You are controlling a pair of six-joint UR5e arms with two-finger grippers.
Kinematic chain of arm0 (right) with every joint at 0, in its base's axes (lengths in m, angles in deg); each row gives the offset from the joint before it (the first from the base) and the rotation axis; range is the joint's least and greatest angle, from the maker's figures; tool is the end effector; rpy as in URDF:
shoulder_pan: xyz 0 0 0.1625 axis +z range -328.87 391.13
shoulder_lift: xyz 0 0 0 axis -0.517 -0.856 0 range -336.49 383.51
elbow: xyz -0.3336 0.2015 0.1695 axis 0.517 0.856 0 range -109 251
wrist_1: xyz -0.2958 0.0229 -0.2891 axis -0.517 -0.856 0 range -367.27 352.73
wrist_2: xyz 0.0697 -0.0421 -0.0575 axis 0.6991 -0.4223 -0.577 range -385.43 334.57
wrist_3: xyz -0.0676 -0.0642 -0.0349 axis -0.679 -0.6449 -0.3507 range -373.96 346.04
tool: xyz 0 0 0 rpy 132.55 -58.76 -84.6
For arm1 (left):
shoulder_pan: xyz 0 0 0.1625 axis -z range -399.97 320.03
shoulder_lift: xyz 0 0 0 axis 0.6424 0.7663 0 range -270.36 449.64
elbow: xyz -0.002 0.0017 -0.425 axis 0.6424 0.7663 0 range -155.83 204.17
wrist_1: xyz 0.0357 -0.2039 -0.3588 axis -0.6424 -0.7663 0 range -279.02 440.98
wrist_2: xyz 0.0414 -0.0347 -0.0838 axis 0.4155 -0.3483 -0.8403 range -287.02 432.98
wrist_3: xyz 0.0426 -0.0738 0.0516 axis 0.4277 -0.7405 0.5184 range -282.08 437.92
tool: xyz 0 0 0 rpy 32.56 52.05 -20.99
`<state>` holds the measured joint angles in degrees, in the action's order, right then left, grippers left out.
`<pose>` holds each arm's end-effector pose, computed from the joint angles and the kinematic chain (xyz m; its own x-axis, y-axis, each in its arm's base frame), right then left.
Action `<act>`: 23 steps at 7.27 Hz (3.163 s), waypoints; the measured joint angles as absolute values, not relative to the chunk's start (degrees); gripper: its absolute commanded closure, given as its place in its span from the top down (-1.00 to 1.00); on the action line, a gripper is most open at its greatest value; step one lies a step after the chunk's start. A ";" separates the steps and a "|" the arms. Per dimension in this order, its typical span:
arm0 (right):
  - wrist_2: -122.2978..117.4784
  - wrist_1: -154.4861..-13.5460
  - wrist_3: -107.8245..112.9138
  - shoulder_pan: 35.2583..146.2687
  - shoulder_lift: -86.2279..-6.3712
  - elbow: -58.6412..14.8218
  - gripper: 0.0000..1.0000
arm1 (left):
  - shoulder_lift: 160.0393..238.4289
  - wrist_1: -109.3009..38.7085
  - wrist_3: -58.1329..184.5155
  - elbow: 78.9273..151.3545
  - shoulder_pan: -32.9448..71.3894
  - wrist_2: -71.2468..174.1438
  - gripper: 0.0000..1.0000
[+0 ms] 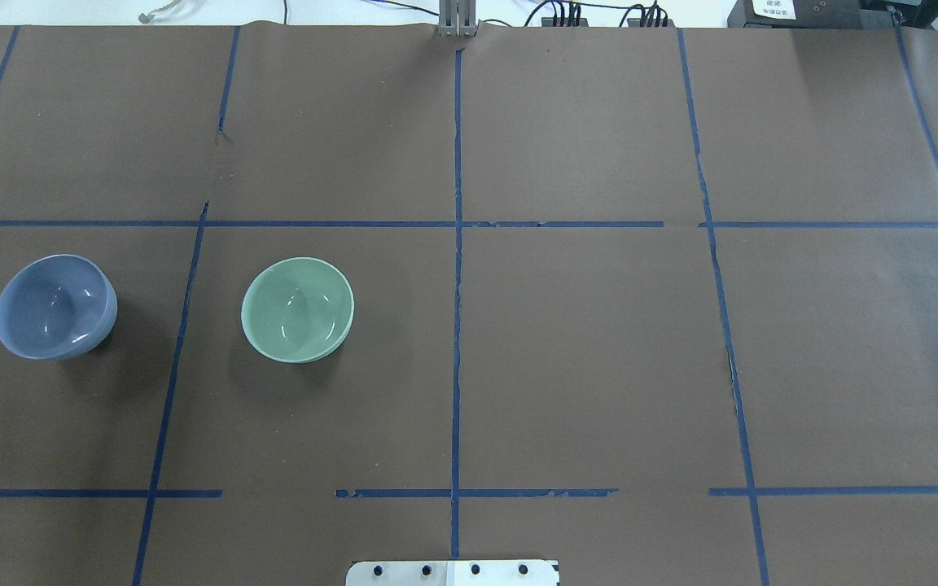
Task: Stack blue bowl on green bowl
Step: 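Lower the left gripper onto the rim of the blue bowl and grasp it, then lift the blue bowl with the left gripper off the table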
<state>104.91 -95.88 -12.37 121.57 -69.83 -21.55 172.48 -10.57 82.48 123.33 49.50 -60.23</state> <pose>0.0725 -0.4674 0.6670 0.7617 0.0268 0.6473 -0.0288 0.9996 -0.0074 -0.0610 -0.4436 0.6368 0.7253 0.1282 -0.6764 -0.0670 0.9910 0.1160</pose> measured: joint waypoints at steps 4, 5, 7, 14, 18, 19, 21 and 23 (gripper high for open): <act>104.97 -95.88 -12.37 121.57 -69.83 -21.55 1.00 | 176.03 -11.90 82.03 124.05 49.27 -60.14 1.00; 104.97 -95.92 -12.38 121.57 -69.83 -21.55 1.00 | 176.64 -11.86 80.70 126.06 48.08 -60.18 1.00; 104.92 -95.90 -12.37 121.57 -69.83 -21.55 1.00 | 176.81 -12.97 70.12 130.77 41.29 -60.19 1.00; 104.95 -95.86 -12.37 121.57 -69.83 -21.55 1.00 | 171.68 -49.73 34.19 120.04 19.73 -57.12 0.97; 104.97 -95.86 -12.37 121.57 -69.83 -21.55 1.00 | 172.19 -50.53 33.12 118.16 17.99 -56.40 -0.76; 104.97 -95.88 -12.37 121.57 -69.83 -21.55 1.00 | 172.22 -50.53 33.12 118.05 17.97 -56.39 -1.00; 104.97 -95.88 -12.38 121.57 -69.83 -21.55 1.00 | 172.23 -50.57 33.21 118.94 18.10 -56.83 -1.00; 104.94 -95.87 -12.37 121.57 -69.83 -21.55 1.00 | 170.59 -49.84 33.82 123.89 19.46 -60.27 -1.00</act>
